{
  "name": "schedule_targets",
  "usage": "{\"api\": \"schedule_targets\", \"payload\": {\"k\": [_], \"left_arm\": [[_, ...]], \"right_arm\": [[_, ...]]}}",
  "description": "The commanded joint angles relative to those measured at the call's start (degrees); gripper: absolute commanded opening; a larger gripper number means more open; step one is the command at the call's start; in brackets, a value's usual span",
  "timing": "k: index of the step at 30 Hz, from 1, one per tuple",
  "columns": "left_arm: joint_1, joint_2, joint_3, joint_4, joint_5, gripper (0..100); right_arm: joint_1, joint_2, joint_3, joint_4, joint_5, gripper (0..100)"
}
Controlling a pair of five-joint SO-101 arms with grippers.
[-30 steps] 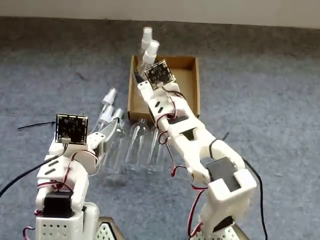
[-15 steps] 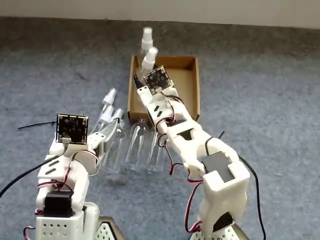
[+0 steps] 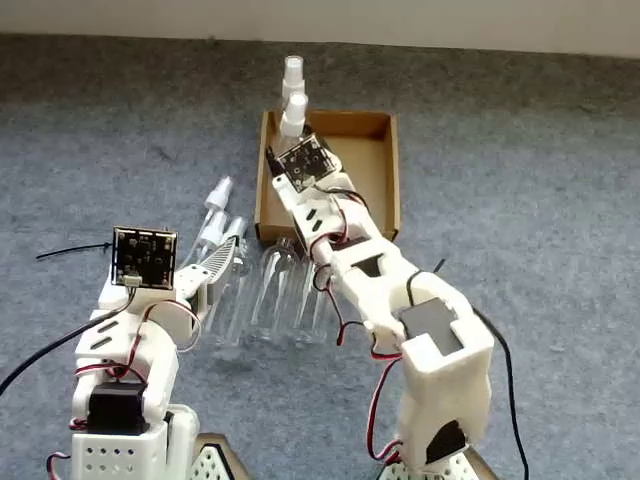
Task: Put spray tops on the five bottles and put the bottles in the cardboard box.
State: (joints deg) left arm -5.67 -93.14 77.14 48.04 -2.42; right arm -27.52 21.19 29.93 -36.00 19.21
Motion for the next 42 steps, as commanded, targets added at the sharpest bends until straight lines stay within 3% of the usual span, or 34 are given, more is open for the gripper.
{"api": "schedule_targets", "payload": {"k": [1,19,27,42], "left_arm": [[-0.8,0.1,-0.3,-1.1,-0.2,30],[-0.7,0.1,-0.3,-1.2,-0.1,30],[-0.7,0.1,-0.3,-1.2,-0.1,30],[-0.7,0.1,-0.3,-1.1,-0.1,30]], "right_arm": [[-0.6,2.0,-5.0,-0.8,0.5,0.4],[-0.6,3.5,-5.8,-0.4,0.6,0.8],[-0.7,3.5,-5.8,-0.4,0.6,18.6],[-0.7,3.4,-5.8,-0.4,0.5,19.1]]}}
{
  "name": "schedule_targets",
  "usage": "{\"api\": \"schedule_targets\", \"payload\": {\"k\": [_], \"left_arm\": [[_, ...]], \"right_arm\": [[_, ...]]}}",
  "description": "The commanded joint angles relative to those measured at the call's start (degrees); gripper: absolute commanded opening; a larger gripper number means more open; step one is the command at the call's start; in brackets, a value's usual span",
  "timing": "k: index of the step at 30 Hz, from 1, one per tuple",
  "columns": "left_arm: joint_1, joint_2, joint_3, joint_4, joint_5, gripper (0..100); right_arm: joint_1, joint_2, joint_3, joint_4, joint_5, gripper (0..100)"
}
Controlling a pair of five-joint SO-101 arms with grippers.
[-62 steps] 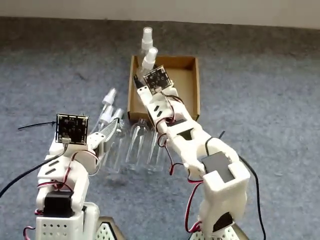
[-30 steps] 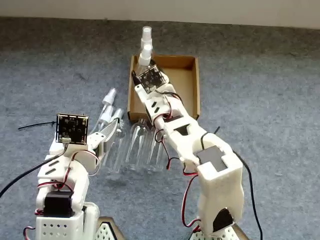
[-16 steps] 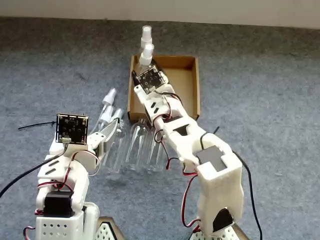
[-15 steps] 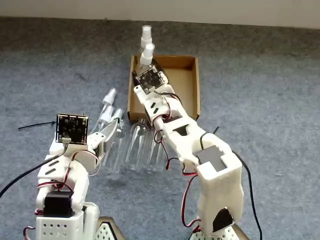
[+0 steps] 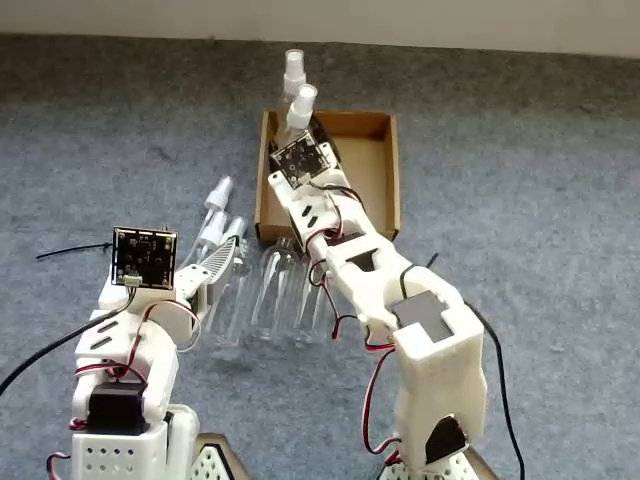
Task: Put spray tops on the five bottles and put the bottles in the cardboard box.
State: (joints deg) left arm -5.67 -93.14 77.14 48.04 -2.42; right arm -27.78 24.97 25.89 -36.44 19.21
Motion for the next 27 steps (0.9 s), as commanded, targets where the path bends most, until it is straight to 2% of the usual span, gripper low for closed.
{"api": "schedule_targets", "payload": {"k": [1,27], "left_arm": [[-0.7,0.1,-0.3,-1.1,-0.1,30],[-0.7,0.1,-0.2,-1.2,-0.1,30]], "right_arm": [[-0.4,-0.4,-1.8,0.0,0.5,19.1],[-1.2,-0.4,-1.8,0.0,0.5,19.2]]}}
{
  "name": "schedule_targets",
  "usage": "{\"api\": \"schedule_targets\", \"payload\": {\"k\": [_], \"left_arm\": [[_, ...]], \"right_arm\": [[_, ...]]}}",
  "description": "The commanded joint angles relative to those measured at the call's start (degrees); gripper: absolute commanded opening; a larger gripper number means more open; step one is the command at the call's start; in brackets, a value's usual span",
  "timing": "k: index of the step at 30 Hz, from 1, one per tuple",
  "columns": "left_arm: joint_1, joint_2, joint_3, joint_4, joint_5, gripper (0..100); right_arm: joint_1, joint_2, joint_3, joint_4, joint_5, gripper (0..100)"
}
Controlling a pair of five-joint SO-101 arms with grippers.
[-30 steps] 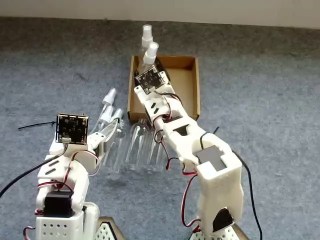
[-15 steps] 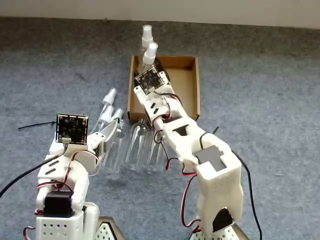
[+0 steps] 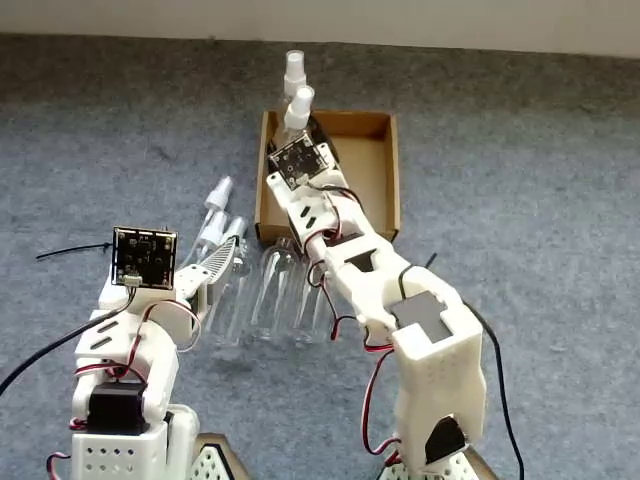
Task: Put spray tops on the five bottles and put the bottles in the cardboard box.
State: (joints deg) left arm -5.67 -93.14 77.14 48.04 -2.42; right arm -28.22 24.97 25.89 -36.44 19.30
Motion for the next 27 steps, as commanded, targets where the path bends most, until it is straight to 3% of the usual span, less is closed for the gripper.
{"api": "schedule_targets", "payload": {"k": [1,18,23,27], "left_arm": [[-0.7,0.1,-0.2,-1.2,-0.1,30],[-0.7,0.1,-0.2,-1.3,-0.1,30],[-0.7,0.1,-0.2,-1.3,-0.1,30],[-0.7,0.1,-0.2,-1.3,-0.1,30]], "right_arm": [[-0.7,-0.5,-1.8,0.0,0.4,19.2],[-0.8,-0.5,-1.8,0.0,0.5,19.5],[-0.8,-0.5,-1.8,0.0,0.5,27.5],[-0.8,-0.5,-1.8,0.0,0.5,27.8]]}}
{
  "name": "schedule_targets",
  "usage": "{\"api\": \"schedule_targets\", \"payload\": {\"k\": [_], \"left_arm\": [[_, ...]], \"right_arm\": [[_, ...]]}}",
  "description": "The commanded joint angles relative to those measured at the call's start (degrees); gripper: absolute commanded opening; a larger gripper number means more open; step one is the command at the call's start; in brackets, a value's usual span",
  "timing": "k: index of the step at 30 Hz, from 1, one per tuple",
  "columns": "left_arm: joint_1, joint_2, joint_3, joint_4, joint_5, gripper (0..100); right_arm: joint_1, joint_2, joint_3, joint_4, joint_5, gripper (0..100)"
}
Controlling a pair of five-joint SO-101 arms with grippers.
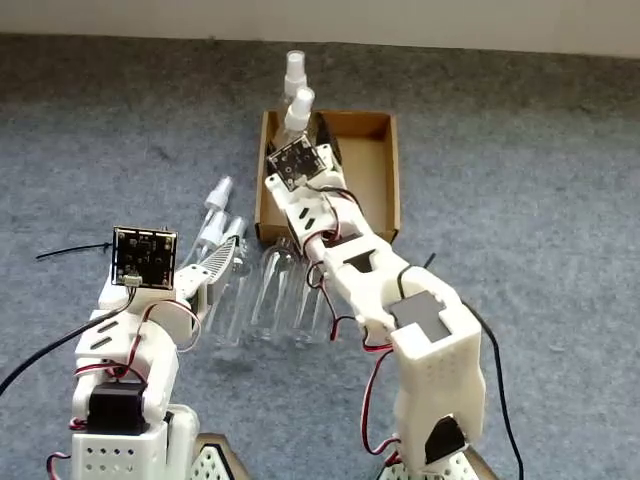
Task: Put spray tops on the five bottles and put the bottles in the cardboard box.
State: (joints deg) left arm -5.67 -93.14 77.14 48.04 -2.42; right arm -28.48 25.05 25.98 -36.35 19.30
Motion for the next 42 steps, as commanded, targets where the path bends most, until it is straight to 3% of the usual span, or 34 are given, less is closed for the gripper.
{"api": "schedule_targets", "payload": {"k": [1,9,15,27,36,42], "left_arm": [[-0.7,0.1,-0.2,-1.3,-0.1,30],[-0.7,0.1,0.4,-1.5,-0.3,30],[0.3,0.1,0.6,-1.5,-0.3,30],[0.4,0.1,0.6,-1.5,-0.3,30],[0.4,0.1,0.7,-1.4,-0.3,30],[0.0,0.1,0.6,-1.4,-0.4,30]], "right_arm": [[-0.6,-0.6,-1.9,0.0,0.5,27.8],[-0.4,-2.8,-1.8,0.0,0.4,28.0],[-0.5,-9.5,0.2,7.0,-6.3,28.2],[-0.3,-16.3,0.2,8.0,-6.8,28.2],[-0.2,-29.4,0.2,20.8,-6.9,28.2],[-0.5,-46.9,0.8,38.6,-6.9,27.9]]}}
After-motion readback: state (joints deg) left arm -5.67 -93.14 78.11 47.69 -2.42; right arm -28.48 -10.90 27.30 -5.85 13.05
